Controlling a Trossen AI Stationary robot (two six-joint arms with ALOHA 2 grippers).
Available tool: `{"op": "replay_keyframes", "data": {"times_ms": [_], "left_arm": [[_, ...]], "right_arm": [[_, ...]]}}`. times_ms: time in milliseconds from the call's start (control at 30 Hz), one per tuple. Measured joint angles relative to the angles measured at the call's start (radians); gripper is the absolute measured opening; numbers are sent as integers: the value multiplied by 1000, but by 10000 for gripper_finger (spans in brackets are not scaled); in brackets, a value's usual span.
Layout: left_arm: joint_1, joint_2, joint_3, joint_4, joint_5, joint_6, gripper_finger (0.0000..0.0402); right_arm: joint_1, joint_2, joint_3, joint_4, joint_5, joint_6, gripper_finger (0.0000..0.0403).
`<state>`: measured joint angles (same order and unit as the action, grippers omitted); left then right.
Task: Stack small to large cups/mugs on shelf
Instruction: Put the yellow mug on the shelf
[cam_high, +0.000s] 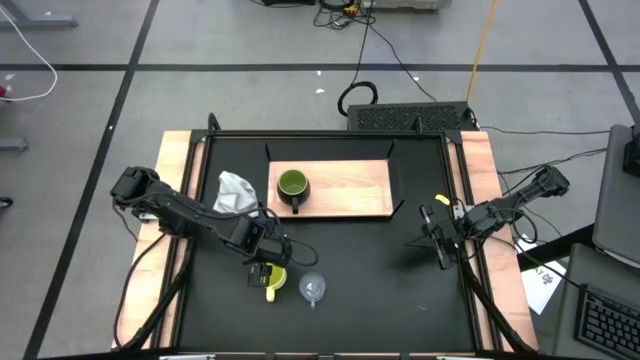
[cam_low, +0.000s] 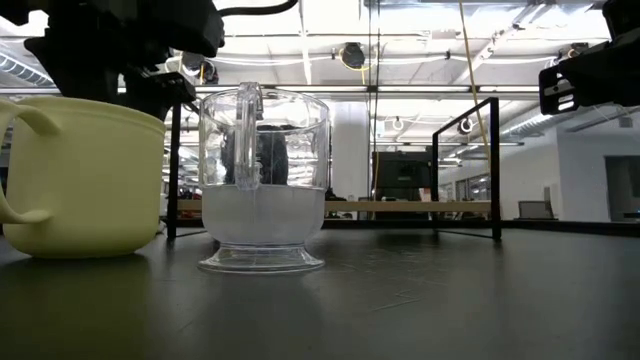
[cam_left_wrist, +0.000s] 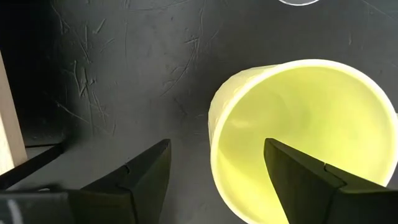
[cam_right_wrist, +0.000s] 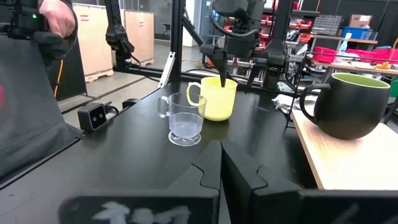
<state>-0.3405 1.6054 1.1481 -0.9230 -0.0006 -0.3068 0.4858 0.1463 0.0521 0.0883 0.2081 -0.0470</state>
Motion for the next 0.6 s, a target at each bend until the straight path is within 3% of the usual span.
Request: {"op": "replay_keyframes", "data": {"times_ms": [167,600], "left_arm": [[0,0,0,0,0,2,227],[0,0,0,-2,0,17,51]], "right_arm": [[0,0,0,0,0,-2,0],[0,0,0,0,0,-2,0]]}}
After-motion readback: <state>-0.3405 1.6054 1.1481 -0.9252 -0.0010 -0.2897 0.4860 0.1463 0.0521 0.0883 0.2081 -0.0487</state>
